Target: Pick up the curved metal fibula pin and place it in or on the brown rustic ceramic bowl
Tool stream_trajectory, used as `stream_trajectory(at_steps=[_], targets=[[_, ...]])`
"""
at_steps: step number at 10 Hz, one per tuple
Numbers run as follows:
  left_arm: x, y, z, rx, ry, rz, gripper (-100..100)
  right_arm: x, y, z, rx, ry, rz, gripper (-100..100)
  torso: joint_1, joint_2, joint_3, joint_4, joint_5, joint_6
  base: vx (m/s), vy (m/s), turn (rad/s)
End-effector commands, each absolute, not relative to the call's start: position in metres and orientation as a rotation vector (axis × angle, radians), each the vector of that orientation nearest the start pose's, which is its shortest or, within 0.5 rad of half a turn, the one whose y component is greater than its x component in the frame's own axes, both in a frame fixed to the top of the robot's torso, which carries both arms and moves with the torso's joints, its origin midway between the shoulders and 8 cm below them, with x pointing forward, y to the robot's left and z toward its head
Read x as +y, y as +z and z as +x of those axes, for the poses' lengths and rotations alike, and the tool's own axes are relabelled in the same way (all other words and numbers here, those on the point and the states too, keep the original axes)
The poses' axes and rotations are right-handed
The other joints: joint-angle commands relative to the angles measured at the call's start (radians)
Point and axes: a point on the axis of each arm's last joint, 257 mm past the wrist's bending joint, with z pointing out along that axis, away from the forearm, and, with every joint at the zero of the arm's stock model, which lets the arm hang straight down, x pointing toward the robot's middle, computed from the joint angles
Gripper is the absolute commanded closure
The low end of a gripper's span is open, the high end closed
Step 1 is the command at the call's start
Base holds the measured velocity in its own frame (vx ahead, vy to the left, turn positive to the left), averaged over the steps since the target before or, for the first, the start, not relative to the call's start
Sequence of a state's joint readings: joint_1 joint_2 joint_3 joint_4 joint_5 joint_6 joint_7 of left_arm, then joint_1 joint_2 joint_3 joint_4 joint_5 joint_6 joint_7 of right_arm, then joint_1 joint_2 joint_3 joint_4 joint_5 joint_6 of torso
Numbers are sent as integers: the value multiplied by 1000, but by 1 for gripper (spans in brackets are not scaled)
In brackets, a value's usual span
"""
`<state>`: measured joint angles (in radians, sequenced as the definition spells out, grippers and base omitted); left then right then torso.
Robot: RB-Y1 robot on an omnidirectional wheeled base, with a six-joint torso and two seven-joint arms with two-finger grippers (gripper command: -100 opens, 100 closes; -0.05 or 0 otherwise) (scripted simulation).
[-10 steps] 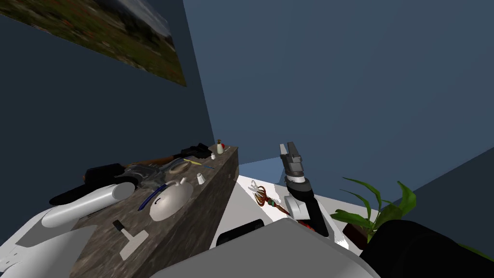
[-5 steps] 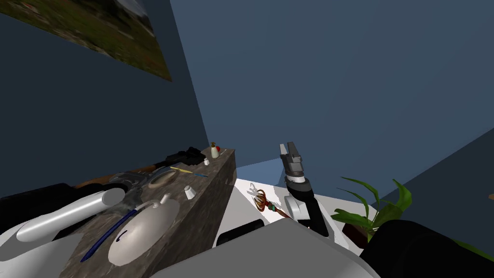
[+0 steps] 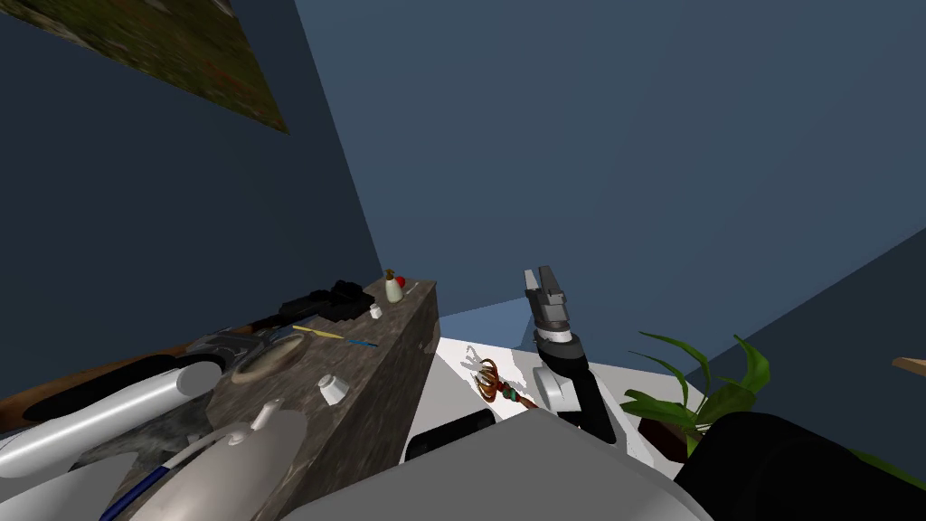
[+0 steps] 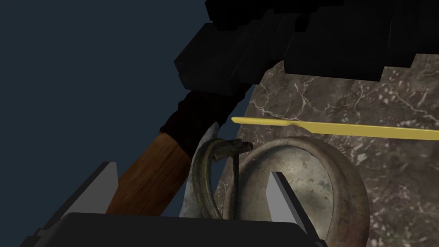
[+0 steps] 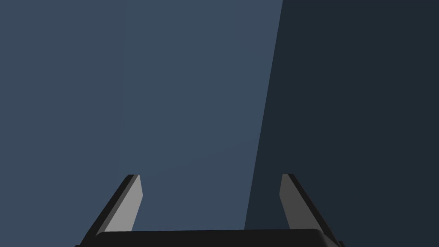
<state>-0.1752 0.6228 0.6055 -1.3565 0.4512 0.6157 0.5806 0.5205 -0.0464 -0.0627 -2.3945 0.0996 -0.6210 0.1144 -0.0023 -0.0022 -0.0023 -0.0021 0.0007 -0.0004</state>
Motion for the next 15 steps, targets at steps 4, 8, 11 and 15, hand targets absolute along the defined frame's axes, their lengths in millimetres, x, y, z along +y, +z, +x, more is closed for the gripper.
stream_trajectory(at_steps=[4,8,11,15], targets=[[671,-163,482,400,-1075,-2018,0,-265,86,295,579,1112,336,0,0,2,1,0,0,0,0,0,0],[680,-130,476,392,-1075,-2018,-100,-265,86,295,579,1112,336,0,-1,2,1,1,0,0,6,-10,-13],[684,-108,471,389,-1073,-2018,-100,-265,86,295,579,1112,336,0,-1,2,1,1,0,0,6,-10,-11],[684,-112,471,390,-1074,-2018,0,-265,86,295,579,1112,336,0,0,2,1,0,0,0,0,0,0]])
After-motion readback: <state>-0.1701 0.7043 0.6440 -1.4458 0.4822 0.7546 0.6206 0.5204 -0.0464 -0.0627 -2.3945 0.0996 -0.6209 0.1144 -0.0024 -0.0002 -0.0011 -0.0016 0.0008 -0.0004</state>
